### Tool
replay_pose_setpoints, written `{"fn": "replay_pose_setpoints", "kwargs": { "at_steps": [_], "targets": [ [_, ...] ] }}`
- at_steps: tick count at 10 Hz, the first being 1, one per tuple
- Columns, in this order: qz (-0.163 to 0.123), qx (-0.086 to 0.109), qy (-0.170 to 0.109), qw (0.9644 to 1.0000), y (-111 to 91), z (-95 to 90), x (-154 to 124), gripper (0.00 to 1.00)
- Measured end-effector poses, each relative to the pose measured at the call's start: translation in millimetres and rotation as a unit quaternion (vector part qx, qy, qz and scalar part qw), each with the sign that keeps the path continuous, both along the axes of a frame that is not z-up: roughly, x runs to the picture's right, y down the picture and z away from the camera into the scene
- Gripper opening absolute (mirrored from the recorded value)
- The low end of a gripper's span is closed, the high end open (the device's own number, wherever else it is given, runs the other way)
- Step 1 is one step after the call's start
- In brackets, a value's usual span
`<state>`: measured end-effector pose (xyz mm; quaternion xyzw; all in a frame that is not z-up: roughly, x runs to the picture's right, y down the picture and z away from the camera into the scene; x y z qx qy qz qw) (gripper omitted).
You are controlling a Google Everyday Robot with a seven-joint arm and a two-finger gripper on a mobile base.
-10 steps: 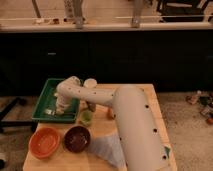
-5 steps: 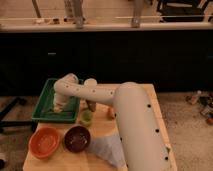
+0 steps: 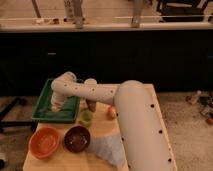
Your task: Place fork in red bowl
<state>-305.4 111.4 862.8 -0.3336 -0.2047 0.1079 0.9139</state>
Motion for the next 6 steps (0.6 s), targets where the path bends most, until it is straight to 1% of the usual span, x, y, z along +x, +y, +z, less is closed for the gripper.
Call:
{"fn": "replay_pose_setpoints", "kwargs": {
  "at_steps": [4,6],
  "targets": [
    [-0.001,0.013,-0.01,0.9999,-17,-29.7,-1,0.0],
    [-0.003,0.016,-0.015,0.9997,-17,-41.4,0,0.0]
  ]
}}
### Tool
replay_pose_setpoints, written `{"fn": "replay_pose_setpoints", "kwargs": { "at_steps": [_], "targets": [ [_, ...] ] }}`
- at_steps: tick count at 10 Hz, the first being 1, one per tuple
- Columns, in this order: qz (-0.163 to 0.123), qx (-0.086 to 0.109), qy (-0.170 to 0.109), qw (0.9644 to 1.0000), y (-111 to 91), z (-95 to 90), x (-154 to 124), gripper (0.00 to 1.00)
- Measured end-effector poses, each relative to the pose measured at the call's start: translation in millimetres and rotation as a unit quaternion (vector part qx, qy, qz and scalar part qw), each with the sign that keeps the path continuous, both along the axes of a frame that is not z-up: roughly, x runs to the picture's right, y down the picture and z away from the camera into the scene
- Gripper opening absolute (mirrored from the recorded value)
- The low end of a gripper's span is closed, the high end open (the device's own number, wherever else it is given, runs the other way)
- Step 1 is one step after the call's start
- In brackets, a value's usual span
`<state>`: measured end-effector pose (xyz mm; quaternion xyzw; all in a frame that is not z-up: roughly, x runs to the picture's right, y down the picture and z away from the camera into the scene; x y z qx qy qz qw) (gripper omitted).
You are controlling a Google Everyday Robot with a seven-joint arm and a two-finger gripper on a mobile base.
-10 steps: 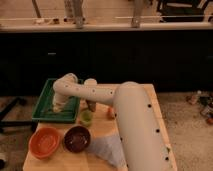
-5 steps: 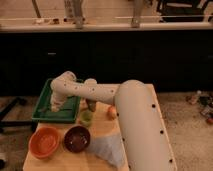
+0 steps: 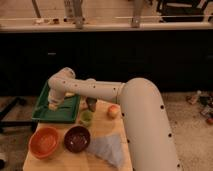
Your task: Place fork in red bowl
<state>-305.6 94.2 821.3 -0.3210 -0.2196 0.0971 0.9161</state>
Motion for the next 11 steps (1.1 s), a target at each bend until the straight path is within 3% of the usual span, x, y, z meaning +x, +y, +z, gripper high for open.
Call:
{"fn": "replay_pose_setpoints", "kwargs": {
  "at_steps": [11],
  "targets": [
    [-0.021,0.003,-0.028,0.9994,25,-56.0,12,0.0]
  ]
}}
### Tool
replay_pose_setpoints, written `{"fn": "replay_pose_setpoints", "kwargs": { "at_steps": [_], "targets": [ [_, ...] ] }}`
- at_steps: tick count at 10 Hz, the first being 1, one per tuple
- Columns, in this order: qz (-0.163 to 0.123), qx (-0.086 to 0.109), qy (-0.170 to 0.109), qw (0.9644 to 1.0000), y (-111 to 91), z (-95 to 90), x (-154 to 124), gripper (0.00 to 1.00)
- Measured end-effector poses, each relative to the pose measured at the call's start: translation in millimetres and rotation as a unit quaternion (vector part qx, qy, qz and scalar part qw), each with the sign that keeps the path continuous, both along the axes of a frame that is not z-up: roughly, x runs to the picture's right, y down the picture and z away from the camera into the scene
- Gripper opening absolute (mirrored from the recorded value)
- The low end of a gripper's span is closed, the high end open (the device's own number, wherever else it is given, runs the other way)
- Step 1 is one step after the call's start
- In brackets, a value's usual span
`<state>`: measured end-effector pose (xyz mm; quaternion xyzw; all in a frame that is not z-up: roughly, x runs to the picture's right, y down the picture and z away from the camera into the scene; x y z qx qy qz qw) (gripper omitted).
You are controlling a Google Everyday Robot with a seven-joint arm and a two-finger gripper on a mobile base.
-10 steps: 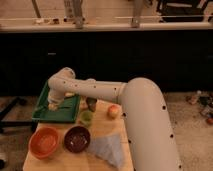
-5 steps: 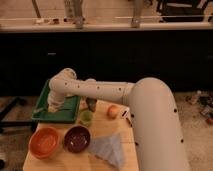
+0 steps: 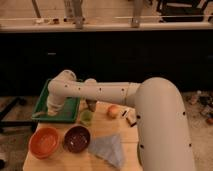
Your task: Place fork in red bowl
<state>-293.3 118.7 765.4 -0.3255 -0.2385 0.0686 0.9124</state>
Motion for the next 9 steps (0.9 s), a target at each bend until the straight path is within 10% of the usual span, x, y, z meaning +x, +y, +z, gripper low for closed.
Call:
{"fn": "replay_pose_setpoints", "kwargs": {
  "at_steps": [9],
  "targets": [
    [-0.011,-0.007,-0.014,0.9998,23,-23.2,11,0.0]
  ]
}}
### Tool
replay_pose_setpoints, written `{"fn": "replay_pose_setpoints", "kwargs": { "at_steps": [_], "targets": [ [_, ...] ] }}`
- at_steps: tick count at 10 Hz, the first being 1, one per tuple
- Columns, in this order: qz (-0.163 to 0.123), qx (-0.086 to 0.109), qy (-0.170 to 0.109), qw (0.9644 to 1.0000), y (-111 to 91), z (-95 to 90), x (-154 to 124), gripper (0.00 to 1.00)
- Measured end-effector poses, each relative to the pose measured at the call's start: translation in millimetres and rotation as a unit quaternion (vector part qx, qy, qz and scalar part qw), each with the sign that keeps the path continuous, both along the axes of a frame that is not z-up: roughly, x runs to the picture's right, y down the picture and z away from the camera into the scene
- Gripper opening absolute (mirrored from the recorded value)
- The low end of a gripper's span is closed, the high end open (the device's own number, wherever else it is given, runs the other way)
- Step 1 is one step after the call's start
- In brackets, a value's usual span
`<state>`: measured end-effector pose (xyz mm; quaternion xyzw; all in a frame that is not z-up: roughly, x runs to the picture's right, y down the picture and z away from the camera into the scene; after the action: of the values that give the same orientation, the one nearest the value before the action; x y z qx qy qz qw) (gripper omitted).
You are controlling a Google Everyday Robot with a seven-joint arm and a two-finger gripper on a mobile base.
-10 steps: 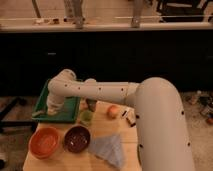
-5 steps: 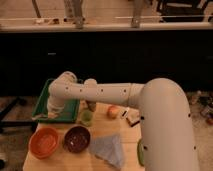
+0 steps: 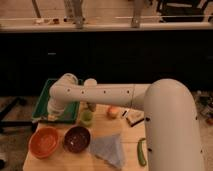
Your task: Place fork in red bowl
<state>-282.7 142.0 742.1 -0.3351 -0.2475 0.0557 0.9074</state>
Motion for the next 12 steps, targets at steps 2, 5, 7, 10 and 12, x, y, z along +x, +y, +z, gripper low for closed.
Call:
{"fn": "replay_pose_setpoints", "kwargs": {
  "at_steps": [2,5,7,10,12],
  "targets": [
    [-0.002,-0.008,-0.002,1.0,14,-4.1,4,0.0],
    [-0.009,-0.021,-0.007,0.9997,40,-12.5,6,0.0],
    [-0.016,-0.027,-0.01,0.9995,52,-18.4,6,0.0],
    [-0.034,-0.035,-0.016,0.9987,70,-24.8,-5,0.0],
    [-0.047,-0.044,-0.02,0.9977,83,-26.0,-16,0.0]
  ]
}}
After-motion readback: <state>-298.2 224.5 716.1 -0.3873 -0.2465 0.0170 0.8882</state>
